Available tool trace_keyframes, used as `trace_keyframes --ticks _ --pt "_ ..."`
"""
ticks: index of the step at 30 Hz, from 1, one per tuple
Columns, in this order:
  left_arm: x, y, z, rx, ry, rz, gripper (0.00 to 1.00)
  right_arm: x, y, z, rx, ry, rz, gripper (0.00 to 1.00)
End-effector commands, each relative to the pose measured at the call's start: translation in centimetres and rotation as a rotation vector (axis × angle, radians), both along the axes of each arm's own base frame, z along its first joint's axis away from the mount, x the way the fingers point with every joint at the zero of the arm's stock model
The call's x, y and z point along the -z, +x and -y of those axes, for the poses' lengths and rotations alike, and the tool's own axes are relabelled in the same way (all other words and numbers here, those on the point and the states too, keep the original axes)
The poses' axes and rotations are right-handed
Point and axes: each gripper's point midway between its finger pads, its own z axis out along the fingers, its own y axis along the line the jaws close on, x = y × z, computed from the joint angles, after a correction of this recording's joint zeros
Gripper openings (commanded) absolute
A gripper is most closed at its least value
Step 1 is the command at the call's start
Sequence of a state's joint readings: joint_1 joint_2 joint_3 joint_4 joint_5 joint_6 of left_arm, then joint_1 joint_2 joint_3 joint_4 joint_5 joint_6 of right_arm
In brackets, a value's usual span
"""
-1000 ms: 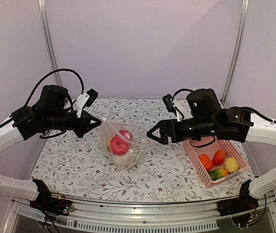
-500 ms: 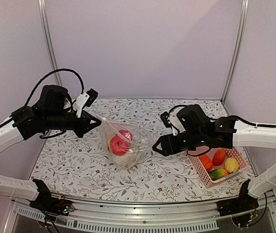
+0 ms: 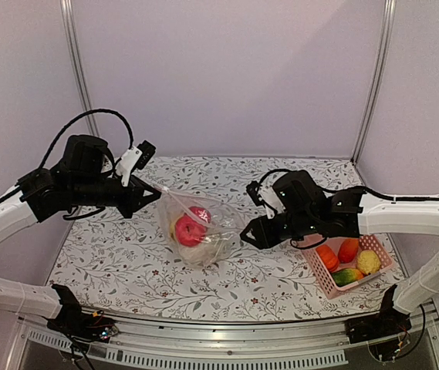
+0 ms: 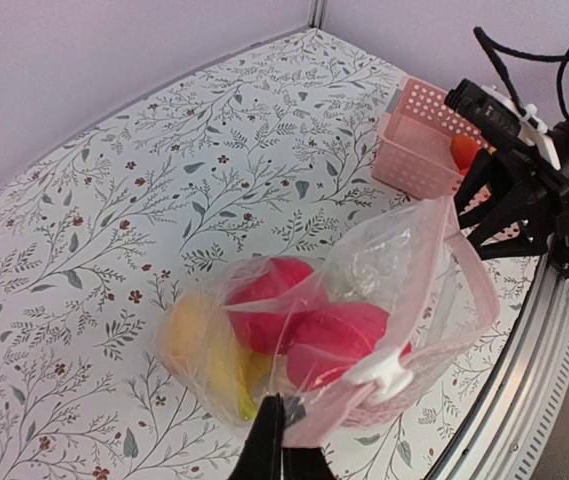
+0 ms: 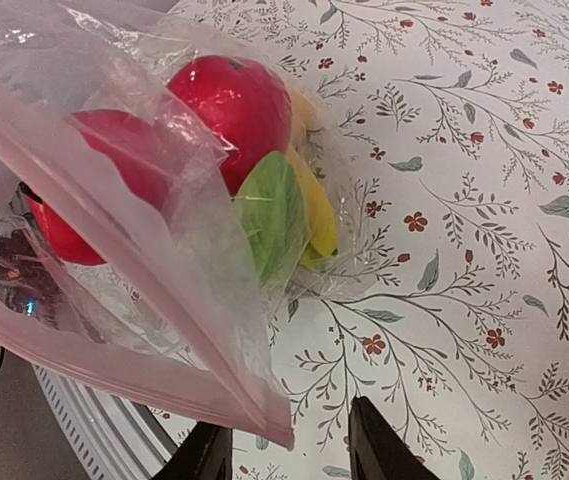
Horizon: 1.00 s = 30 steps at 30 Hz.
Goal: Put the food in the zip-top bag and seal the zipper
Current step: Adjust the zipper food storage bag at the center of the board.
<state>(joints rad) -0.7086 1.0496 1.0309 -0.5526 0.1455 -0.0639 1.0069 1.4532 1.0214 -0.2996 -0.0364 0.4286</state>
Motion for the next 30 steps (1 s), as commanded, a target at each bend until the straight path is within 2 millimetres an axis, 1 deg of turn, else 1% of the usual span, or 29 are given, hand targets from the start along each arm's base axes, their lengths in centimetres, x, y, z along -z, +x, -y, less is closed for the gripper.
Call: trace_keyframes --ticks 1,5,6,10,11,13,14,16,18,21,22,24,25,27,30 --pt "0.5 0.5 -0.3 -0.017 0.004 -0.014 0.0 0.2 0.3 -0.3 -0.007 0.009 0.018 0.37" --pt "0.5 0.5 -0.2 -0.013 0.003 -0.017 0.0 -0.1 0.2 -0.6 -0.017 0.023 0.021 0.29" --pt "0.5 0.4 -0.1 -0.011 0.003 -0.018 0.0 -0.1 0.2 -0.7 -0.021 0.025 0.022 0.25" --pt "0.6 0.5 -0.2 -0.015 0.004 -0.019 0.0 -0.7 0.3 -0.8 -0.02 0.037 0.032 0.03" --pt "0.6 0.5 -0.2 -0.016 0.004 -0.018 0.0 -1.0 0.3 -0.7 -0.021 0.039 0.034 0.0" --pt "0.4 0.6 -0.2 -0.017 0.002 -0.011 0.0 -2.2 0.1 -0.5 -0.03 0.05 0.045 0.0" --pt "0.2 0.8 -0.2 -0.02 0.002 -0.006 0.0 -3.6 -0.1 -0.4 -0.038 0.065 0.056 0.0" --pt "-0.8 1.1 -0.2 -0.027 -0.01 0.013 0.0 -6.4 -0.3 0.0 -0.054 0.072 0.088 0.0" --pt "-2.6 1.2 0.0 -0.023 -0.049 0.033 0.0 -10.2 -0.5 0.5 -0.066 0.093 0.139 0.0" --pt "-5.5 0.8 0.8 0.011 -0.13 0.062 0.0 -14.1 -1.0 1.8 -0.074 0.115 0.212 0.0" --pt "-6.4 0.7 1.1 0.023 -0.162 0.07 0.0 -15.1 -1.2 2.2 -0.08 0.128 0.232 0.0" --pt "-7.5 0.5 1.7 0.051 -0.204 0.075 0.0 -16.5 -1.6 2.8 -0.088 0.151 0.26 0.0" --pt "-7.8 0.4 1.9 0.062 -0.217 0.074 0.0 -16.9 -1.7 3.0 -0.086 0.154 0.268 0.0" --pt "-8.0 0.2 2.2 0.079 -0.227 0.066 0.0 -17.0 -1.8 3.5 -0.08 0.147 0.275 0.0" --pt "-7.7 0.1 2.6 0.099 -0.228 0.049 0.0 -16.8 -2.1 4.2 -0.072 0.137 0.273 0.0"
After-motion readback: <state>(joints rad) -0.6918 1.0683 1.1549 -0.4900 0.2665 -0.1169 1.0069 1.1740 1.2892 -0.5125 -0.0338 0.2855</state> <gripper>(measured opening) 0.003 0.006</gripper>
